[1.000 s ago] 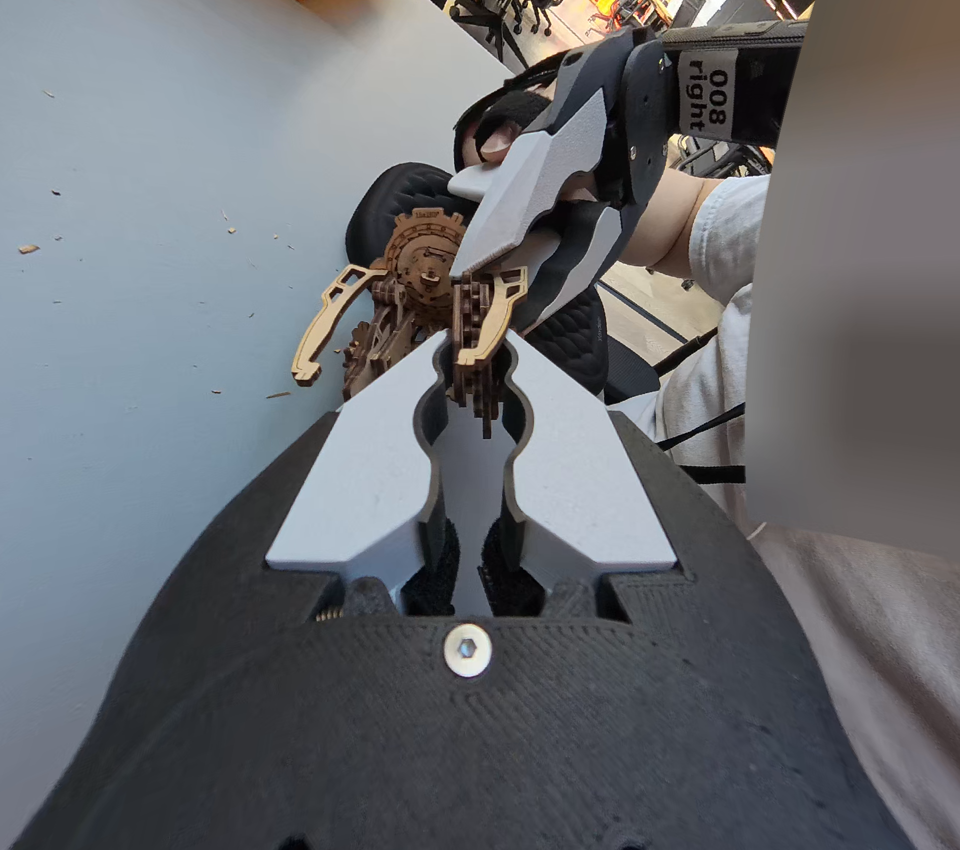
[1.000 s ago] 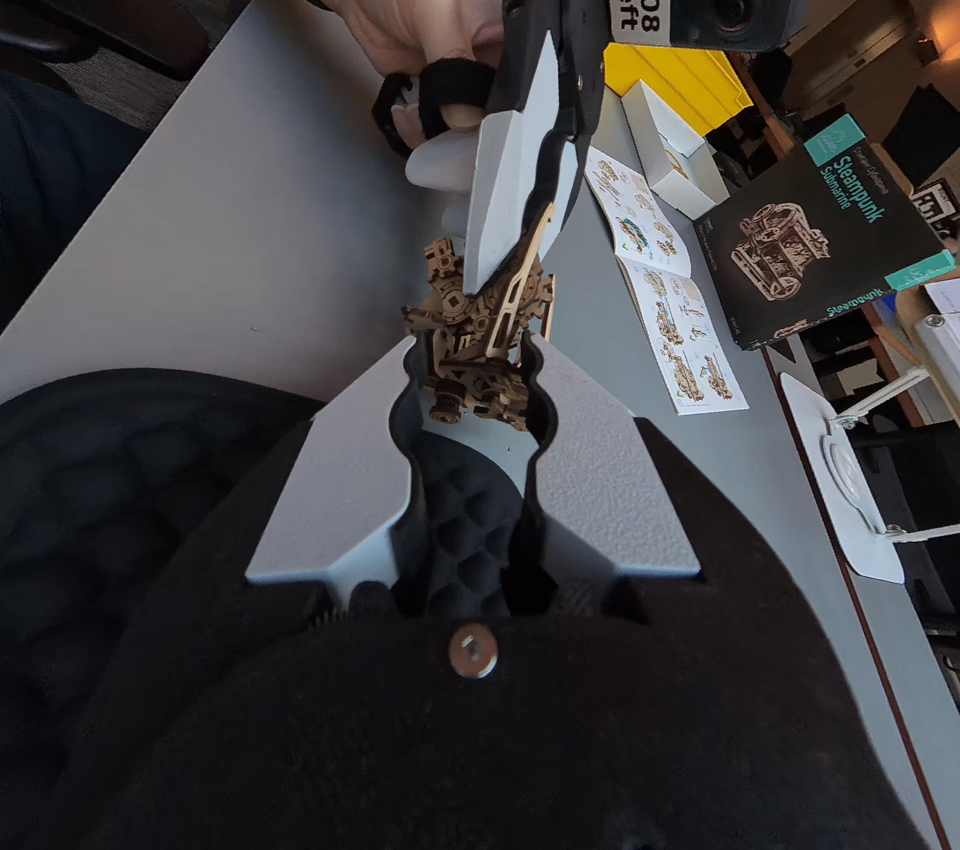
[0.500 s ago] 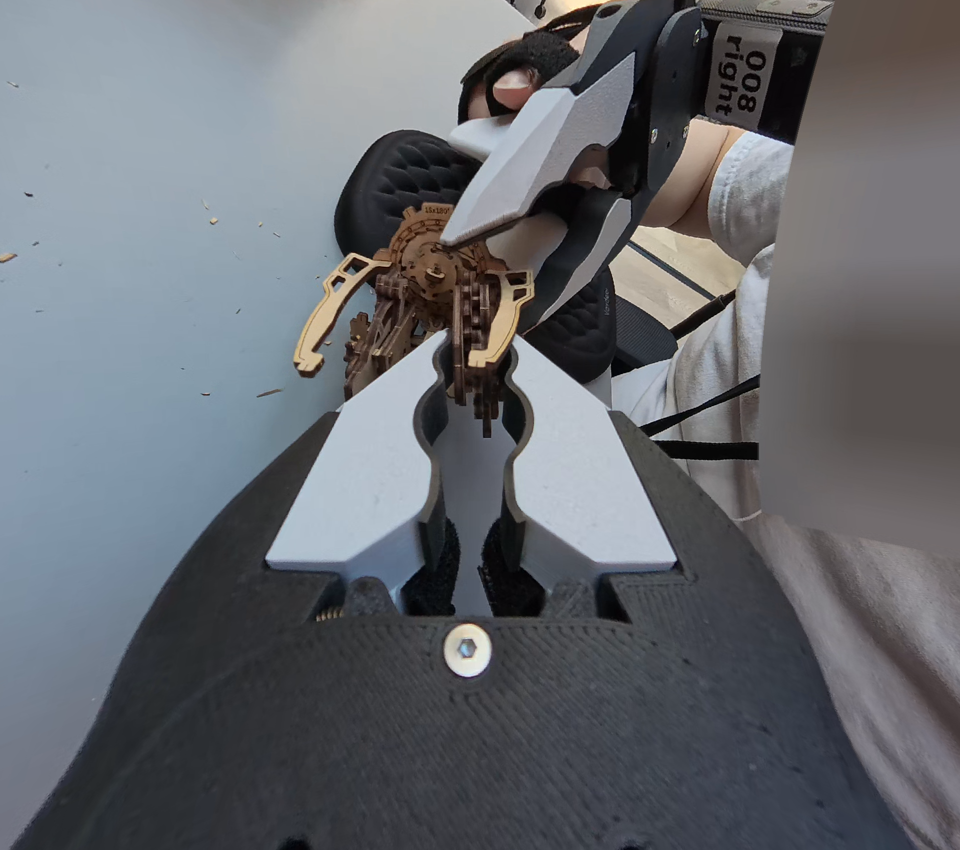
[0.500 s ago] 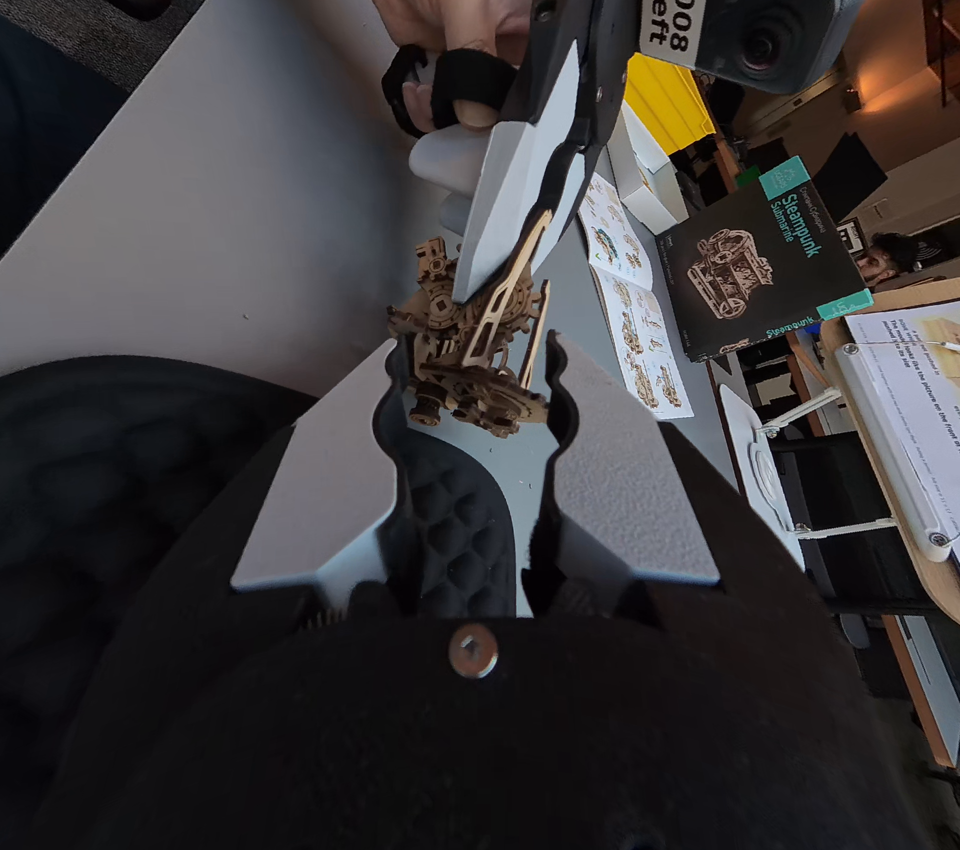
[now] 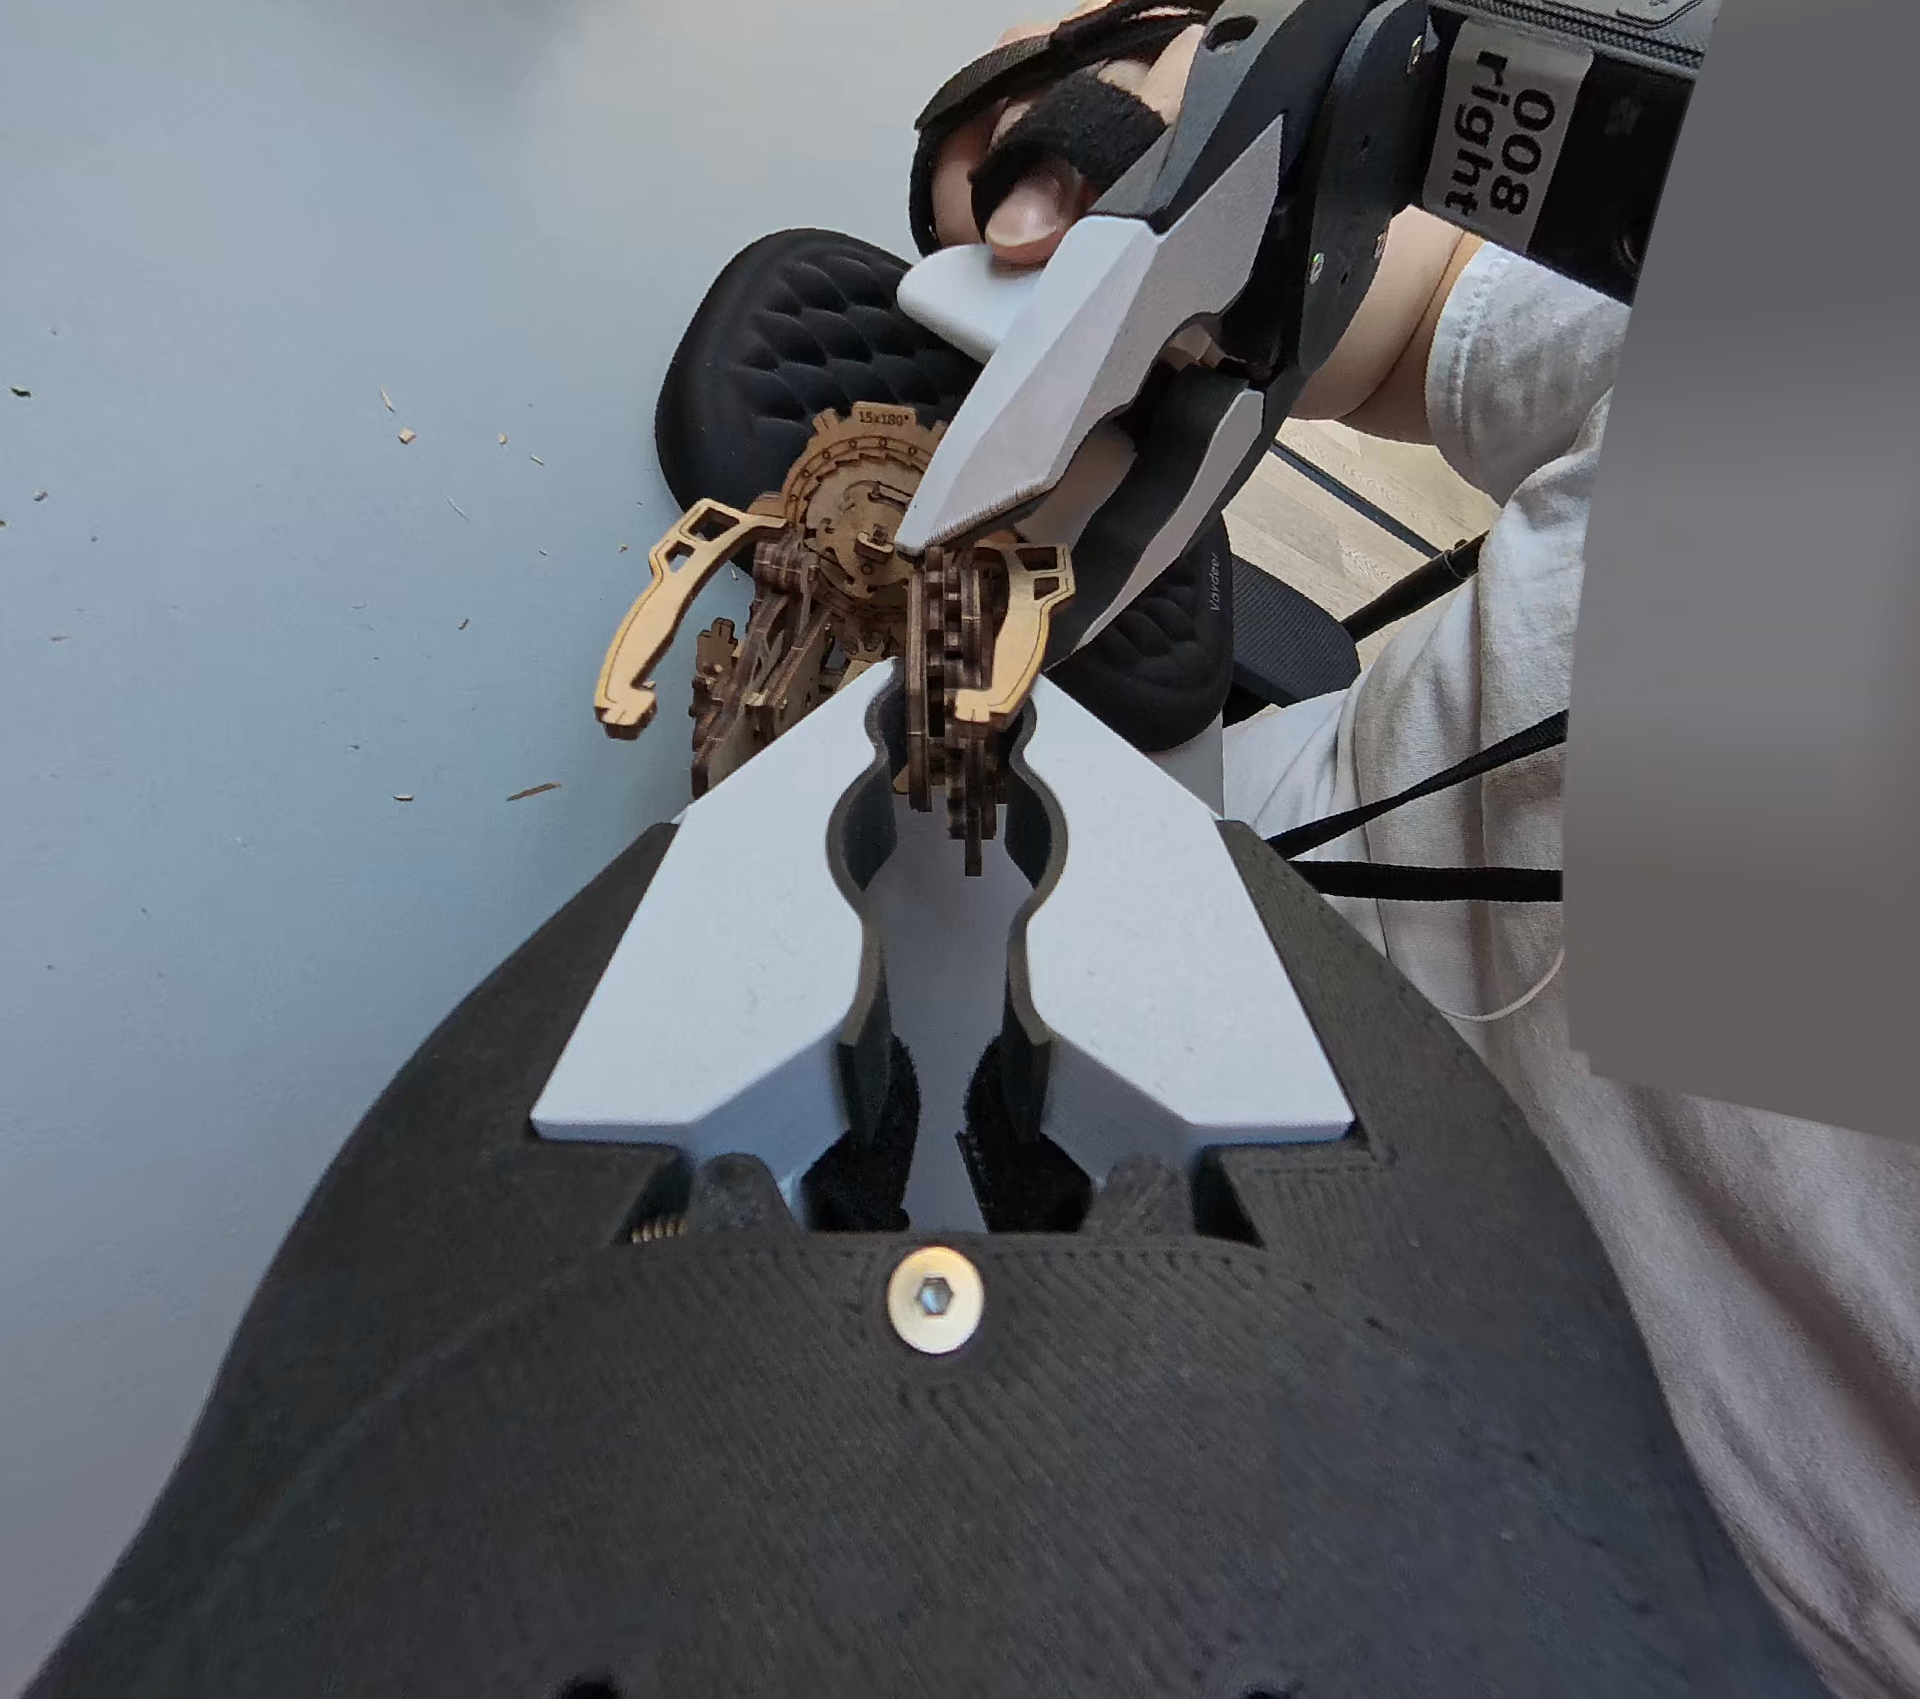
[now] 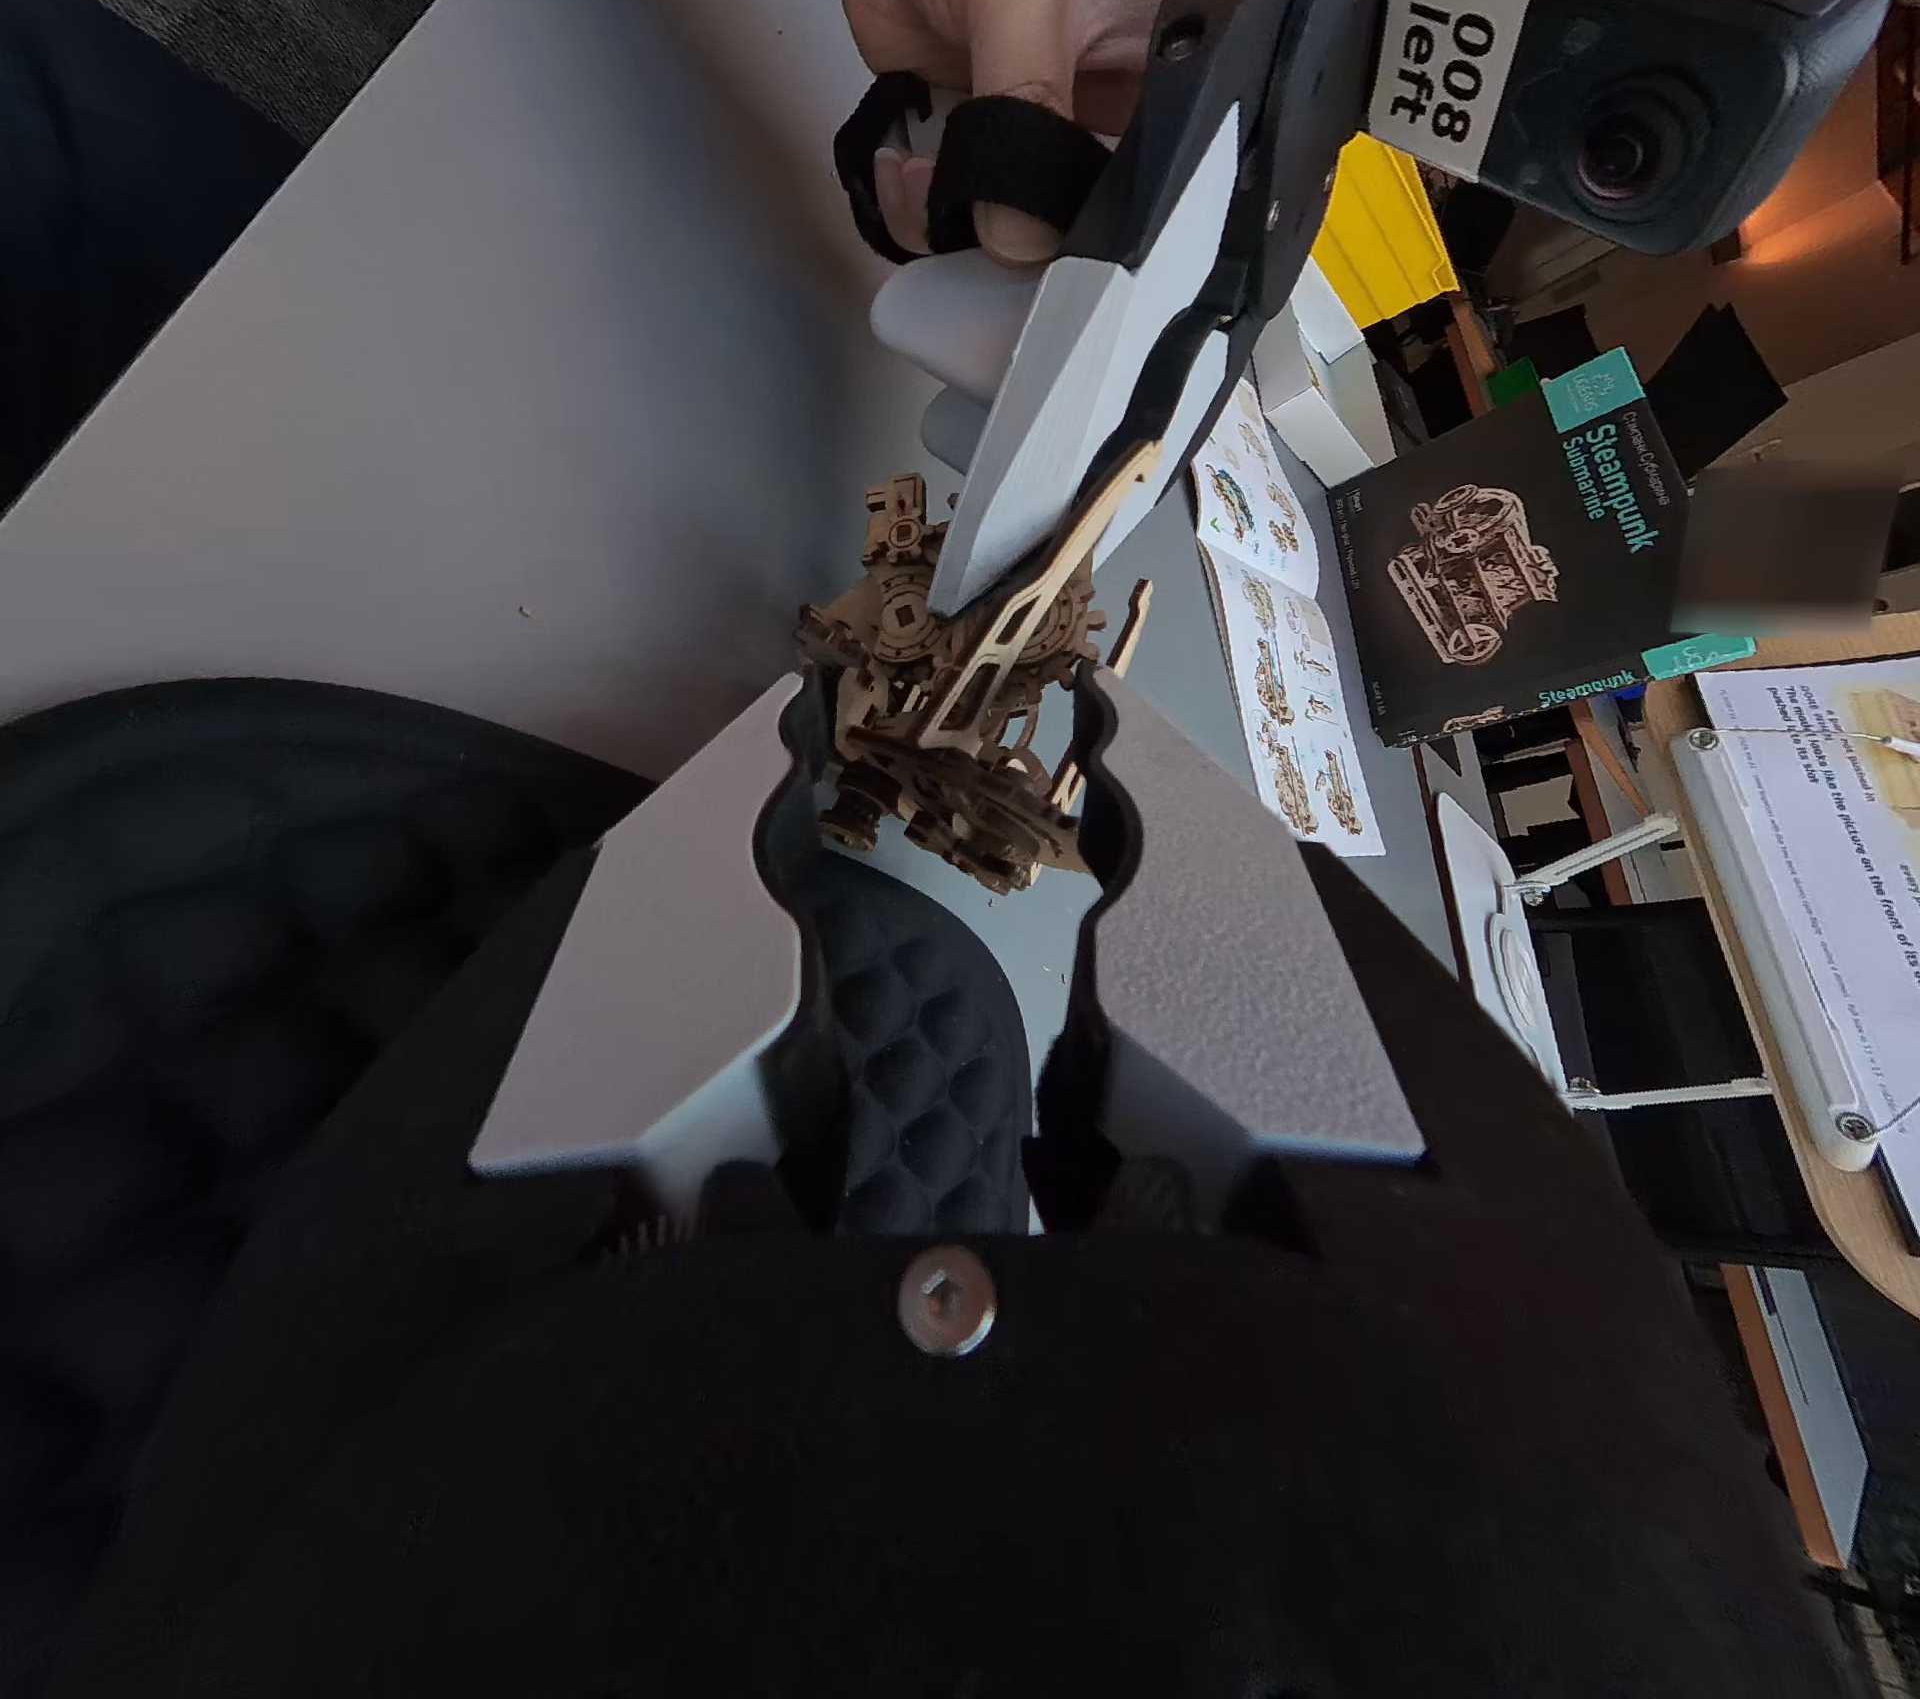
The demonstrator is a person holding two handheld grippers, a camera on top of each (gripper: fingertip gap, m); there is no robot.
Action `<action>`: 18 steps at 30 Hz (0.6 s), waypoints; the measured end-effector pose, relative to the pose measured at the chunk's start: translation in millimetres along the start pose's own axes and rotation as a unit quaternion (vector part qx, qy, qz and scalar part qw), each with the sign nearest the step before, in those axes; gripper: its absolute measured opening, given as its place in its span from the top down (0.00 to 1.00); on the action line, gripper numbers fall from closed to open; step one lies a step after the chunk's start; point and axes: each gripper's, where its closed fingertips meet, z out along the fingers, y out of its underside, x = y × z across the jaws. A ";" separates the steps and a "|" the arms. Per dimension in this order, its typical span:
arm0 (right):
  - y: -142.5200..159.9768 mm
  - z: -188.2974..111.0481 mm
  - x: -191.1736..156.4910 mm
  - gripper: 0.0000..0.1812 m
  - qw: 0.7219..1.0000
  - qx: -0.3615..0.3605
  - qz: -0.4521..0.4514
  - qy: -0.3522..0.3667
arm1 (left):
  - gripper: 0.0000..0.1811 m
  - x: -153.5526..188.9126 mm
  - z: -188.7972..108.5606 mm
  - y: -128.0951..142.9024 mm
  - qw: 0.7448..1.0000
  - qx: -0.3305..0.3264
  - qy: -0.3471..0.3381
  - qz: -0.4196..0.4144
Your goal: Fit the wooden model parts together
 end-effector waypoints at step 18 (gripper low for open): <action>0.1 -1.9 5.4 0.77 1.000 0.006 0.017 0.008 | 0.89 0.5 -8.3 -0.6 0.989 0.092 0.075 -0.089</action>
